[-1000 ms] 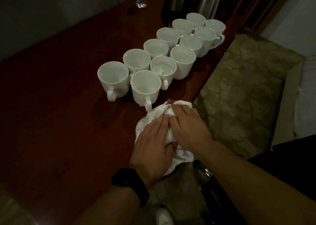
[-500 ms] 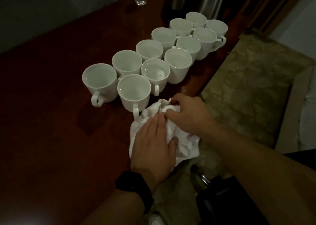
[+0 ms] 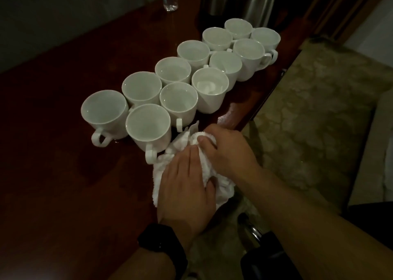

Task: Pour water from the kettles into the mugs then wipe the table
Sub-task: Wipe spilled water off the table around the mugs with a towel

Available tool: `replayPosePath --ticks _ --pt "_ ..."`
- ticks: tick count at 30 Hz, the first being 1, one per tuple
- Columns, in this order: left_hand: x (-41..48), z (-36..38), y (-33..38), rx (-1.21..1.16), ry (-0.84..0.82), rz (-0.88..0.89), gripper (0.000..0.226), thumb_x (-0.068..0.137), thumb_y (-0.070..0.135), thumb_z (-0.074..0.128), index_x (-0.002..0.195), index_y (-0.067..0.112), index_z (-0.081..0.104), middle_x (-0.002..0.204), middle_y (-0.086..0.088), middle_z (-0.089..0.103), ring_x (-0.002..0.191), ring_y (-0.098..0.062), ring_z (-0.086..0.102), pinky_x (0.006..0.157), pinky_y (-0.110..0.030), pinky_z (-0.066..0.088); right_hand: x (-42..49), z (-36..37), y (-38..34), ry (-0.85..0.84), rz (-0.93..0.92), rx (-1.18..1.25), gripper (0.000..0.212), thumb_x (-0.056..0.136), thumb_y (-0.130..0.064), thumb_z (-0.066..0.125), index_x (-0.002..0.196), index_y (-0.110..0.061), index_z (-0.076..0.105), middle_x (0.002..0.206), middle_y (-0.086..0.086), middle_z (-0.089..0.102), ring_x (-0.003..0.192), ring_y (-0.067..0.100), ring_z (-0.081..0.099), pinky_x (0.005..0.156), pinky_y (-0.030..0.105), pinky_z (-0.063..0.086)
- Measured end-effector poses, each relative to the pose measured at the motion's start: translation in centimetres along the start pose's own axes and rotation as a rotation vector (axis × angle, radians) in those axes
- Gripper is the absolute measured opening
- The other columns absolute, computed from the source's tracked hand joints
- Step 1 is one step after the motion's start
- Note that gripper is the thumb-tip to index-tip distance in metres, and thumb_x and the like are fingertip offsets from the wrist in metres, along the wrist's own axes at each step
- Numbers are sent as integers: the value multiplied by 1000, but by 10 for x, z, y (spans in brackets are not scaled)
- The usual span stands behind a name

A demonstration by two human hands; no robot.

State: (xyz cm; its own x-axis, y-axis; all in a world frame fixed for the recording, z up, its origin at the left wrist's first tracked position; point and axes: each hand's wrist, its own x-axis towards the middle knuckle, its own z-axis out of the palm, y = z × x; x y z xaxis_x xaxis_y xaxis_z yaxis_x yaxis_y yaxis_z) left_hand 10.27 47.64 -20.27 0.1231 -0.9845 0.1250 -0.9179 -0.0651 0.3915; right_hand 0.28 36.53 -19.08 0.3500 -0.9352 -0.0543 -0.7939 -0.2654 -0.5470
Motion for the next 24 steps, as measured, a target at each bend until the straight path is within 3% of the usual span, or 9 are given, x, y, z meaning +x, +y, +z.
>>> replayPosePath --ticks 3,6,8,11,16,20,23,24 --pt "7 -2 7 84 -60 2 68 94 38 34 146 -3 49 146 -20 56 133 -30 59 114 -43 38 6 -2 4 8 -14 -17 30 104 -34 52 116 -15 72 115 3 68 104 20 62 95 32 46" --pt "15 2 10 103 -156 31 76 93 43 11 158 5 22 165 -15 29 153 -24 33 126 -38 21 5 -1 8 98 -10 -87 32 104 -35 51 116 -18 75 119 1 66 105 17 58 97 28 40" --pt "20 4 12 161 -132 67 74 94 42 15 155 3 31 161 -17 36 149 -26 39 124 -42 31 6 -1 11 128 11 -152 31 103 -41 50 117 -25 73 115 -1 71 104 19 60 97 36 44" --pt "24 10 16 127 -65 44 70 93 38 30 147 -1 47 150 -21 52 138 -31 54 115 -48 43 8 -5 16 175 99 -51 31 100 -48 52 119 -30 69 109 -3 73 101 20 63 91 40 51" --pt "39 26 21 87 100 104 65 91 36 38 141 -1 55 139 -21 63 126 -34 64 107 -54 49 17 -10 30 192 132 -6 35 99 -51 53 121 -29 69 110 3 73 102 23 64 91 42 53" --pt "48 32 26 81 80 112 64 91 39 37 147 8 40 139 -18 64 127 -32 64 113 -49 45 24 -13 37 225 90 -5 30 101 -44 56 119 -25 71 104 6 72 96 25 63 85 40 54" --pt "54 34 28 122 -23 95 69 92 42 32 150 8 49 149 -16 56 136 -30 56 121 -41 26 29 -16 42 233 48 -30 24 102 -38 56 114 -24 71 98 4 69 94 23 60 77 33 46" --pt "56 36 30 140 -43 83 70 92 42 32 149 6 51 149 -16 55 137 -30 55 122 -40 26 32 -17 44 224 40 -43 23 102 -38 55 113 -24 70 98 3 68 96 23 60 77 31 42"
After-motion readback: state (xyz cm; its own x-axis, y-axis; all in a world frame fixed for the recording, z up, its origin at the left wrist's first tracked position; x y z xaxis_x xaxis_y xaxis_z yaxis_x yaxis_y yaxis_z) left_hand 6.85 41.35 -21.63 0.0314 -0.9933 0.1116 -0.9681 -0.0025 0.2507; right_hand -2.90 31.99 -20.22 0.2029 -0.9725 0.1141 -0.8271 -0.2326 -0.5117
